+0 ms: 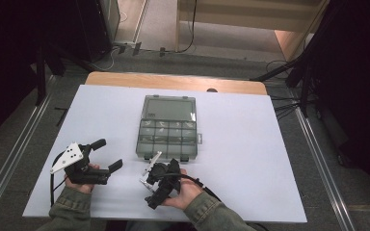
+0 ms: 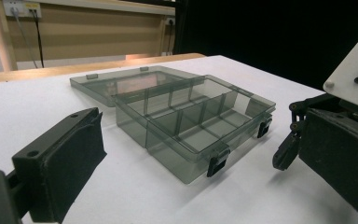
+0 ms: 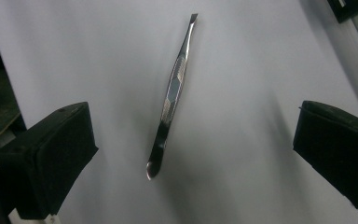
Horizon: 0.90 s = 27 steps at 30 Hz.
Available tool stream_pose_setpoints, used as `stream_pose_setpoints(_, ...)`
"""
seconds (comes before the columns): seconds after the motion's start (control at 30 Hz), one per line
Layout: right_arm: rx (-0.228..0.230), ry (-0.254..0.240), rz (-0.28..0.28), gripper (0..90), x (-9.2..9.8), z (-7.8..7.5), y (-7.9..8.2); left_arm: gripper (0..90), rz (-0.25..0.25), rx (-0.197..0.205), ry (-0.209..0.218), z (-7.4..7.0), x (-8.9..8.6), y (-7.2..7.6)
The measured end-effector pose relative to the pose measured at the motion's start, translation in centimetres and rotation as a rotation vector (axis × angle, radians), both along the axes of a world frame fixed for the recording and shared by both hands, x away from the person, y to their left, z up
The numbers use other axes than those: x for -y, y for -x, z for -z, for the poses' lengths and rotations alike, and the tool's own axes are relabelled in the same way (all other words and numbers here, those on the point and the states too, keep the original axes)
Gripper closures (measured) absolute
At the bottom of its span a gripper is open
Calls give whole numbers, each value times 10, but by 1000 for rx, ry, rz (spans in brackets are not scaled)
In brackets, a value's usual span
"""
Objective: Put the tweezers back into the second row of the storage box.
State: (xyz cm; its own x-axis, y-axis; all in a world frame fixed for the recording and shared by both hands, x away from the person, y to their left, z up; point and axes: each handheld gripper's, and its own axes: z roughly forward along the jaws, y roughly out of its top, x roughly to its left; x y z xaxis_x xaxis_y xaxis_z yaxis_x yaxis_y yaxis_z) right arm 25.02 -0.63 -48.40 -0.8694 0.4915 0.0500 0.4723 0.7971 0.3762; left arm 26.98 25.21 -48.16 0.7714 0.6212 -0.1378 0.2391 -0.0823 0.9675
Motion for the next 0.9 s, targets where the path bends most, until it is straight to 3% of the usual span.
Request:
stream_pose_setpoints(0.1,-2,35,29,94,-7,-1,-2,0,0,-1,-1,0,0,0)
stream_pose_setpoints(0.17,-34,61,49,191,-16,-3,-6,0,1,0,0,0,0,0)
stream_pose_setpoints(0.23,-60,80,33,292,-20,-4,-8,0,1,0,1,0,0,0)
stream_pose_setpoints(0.3,-67,113,29,310,-25,-5,-8,0,2,-1,1,0,0,0)
stream_pose_setpoints(0.4,-67,126,36,380,-27,-6,-9,0,1,-1,2,0,0,-1)
stream_pose_setpoints(0.43,-98,122,57,419,-27,-8,-12,0,2,-3,4,0,0,-1)
stream_pose_setpoints(0.5,-103,115,57,471,-27,-9,-12,0,2,-3,5,0,0,-1)
stream_pose_setpoints(0.63,-96,117,38,551,-29,-10,-11,0,2,-4,6,0,0,-1)
stream_pose_setpoints(0.67,-87,123,30,628,-30,-10,-10,0,3,-4,7,0,0,-1)
stream_pose_setpoints(0.73,-85,122,23,676,-31,-10,-11,0,3,-4,7,0,0,-1)
stream_pose_setpoints(0.83,-30,149,9,764,-34,-10,-7,0,6,-4,8,0,0,-1)
stream_pose_setpoints(0.87,-30,149,9,764,-34,-10,-7,0,6,-4,8,0,0,-1)
stream_pose_setpoints(0.9,-26,152,-5,850,-35,-10,-5,0,6,-5,9,1,0,-1)
